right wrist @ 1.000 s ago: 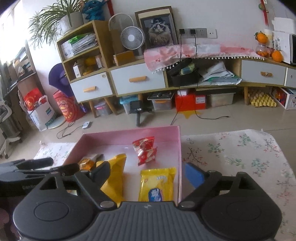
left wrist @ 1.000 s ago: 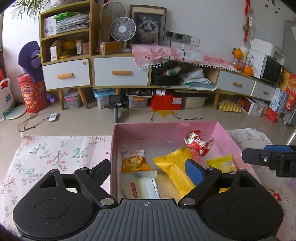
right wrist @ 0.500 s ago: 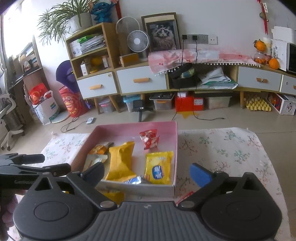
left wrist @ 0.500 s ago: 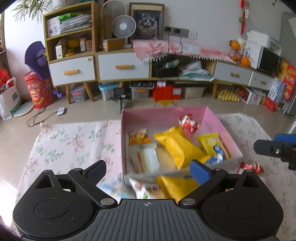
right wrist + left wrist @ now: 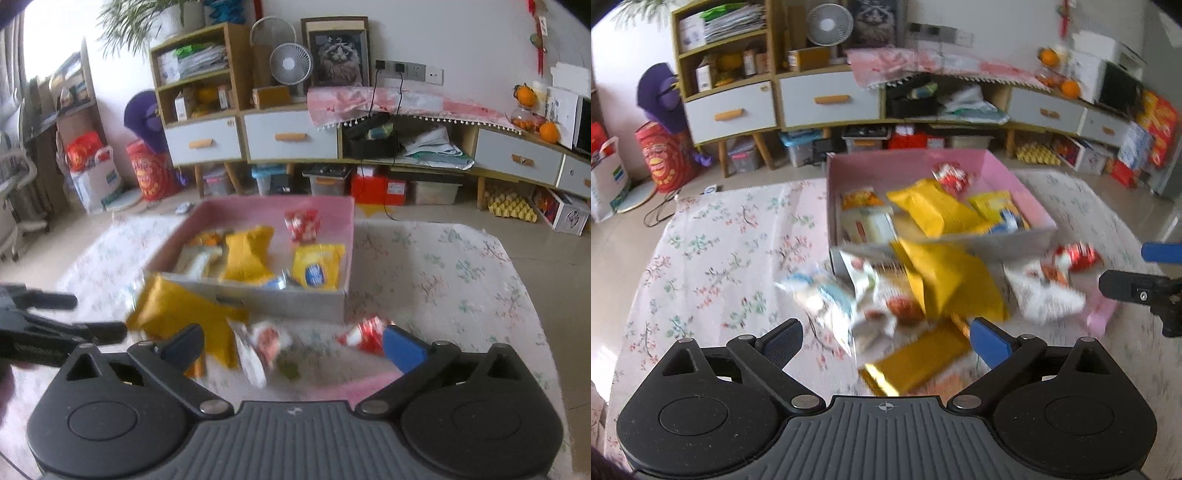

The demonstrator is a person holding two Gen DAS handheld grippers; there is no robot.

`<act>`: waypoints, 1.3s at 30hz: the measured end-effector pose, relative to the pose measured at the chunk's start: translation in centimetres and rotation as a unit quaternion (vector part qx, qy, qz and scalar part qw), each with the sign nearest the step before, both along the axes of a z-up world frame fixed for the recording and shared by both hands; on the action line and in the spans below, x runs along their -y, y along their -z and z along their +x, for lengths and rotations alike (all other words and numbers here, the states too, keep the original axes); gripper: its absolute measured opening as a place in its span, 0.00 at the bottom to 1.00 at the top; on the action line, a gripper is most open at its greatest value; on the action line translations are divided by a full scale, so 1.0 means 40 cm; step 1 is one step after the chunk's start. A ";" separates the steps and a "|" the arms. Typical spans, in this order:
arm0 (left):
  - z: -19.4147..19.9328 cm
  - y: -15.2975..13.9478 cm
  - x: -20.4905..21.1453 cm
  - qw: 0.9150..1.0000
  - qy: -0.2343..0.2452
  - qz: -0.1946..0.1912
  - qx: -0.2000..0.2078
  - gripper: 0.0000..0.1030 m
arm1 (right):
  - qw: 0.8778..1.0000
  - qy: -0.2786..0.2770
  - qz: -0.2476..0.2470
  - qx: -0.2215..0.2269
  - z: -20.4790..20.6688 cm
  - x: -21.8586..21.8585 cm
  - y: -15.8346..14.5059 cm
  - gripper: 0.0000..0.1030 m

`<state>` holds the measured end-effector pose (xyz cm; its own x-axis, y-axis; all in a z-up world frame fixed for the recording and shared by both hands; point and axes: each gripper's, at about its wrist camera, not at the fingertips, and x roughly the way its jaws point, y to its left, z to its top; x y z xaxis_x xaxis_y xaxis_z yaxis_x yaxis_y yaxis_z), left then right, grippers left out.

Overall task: Organize snacks
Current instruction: 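Move both grippers back from the box to the remaining snacks, then reach the left gripper to the square wafer biscuit while the right grasps the pink wafer pack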

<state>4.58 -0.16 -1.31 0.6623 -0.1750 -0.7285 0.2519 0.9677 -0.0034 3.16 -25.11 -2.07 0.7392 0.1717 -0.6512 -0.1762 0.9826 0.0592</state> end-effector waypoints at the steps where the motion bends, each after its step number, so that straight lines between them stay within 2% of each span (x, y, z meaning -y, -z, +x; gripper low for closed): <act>1: -0.011 0.012 0.000 1.000 0.010 0.005 0.001 0.95 | 1.000 -0.004 -0.011 -0.007 -0.006 0.001 0.010 0.87; 13: -0.088 0.103 0.023 0.992 0.116 0.044 -0.004 0.95 | 0.994 -0.017 -0.099 -0.036 -0.051 0.030 0.086 0.87; 18: -0.103 0.105 0.039 0.984 0.176 0.029 0.003 0.95 | 0.991 -0.059 -0.115 -0.042 -0.050 0.038 0.105 0.87; 23: -0.111 0.112 0.058 0.974 0.226 0.022 0.005 0.90 | 0.985 -0.111 -0.122 -0.046 -0.044 0.046 0.125 0.87; 27: -0.098 0.116 0.062 0.972 0.233 0.012 -0.003 0.81 | 0.988 -0.107 -0.105 -0.047 -0.028 0.063 0.121 0.87; 31: -0.078 0.120 0.061 0.973 0.229 0.013 -0.003 0.72 | 0.994 -0.070 -0.081 -0.036 -0.005 0.082 0.109 0.86; 34: -0.061 0.123 0.058 0.975 0.224 0.009 -0.010 0.64 | 0.998 -0.038 -0.042 -0.034 0.019 0.099 0.100 0.84; 37: -0.054 0.123 0.054 0.975 0.220 0.005 -0.012 0.63 | 0.999 -0.004 -0.010 -0.034 0.045 0.110 0.102 0.81; 39: -0.053 0.124 0.054 0.975 0.221 0.004 -0.012 0.63 | 0.999 0.012 -0.011 -0.038 0.060 0.105 0.115 0.78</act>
<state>2.45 -2.32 -6.26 0.5066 -0.4337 -0.7452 0.6441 0.7649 -0.0072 5.56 -29.32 -6.68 0.6914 0.1386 -0.7090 -0.1474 0.9878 0.0493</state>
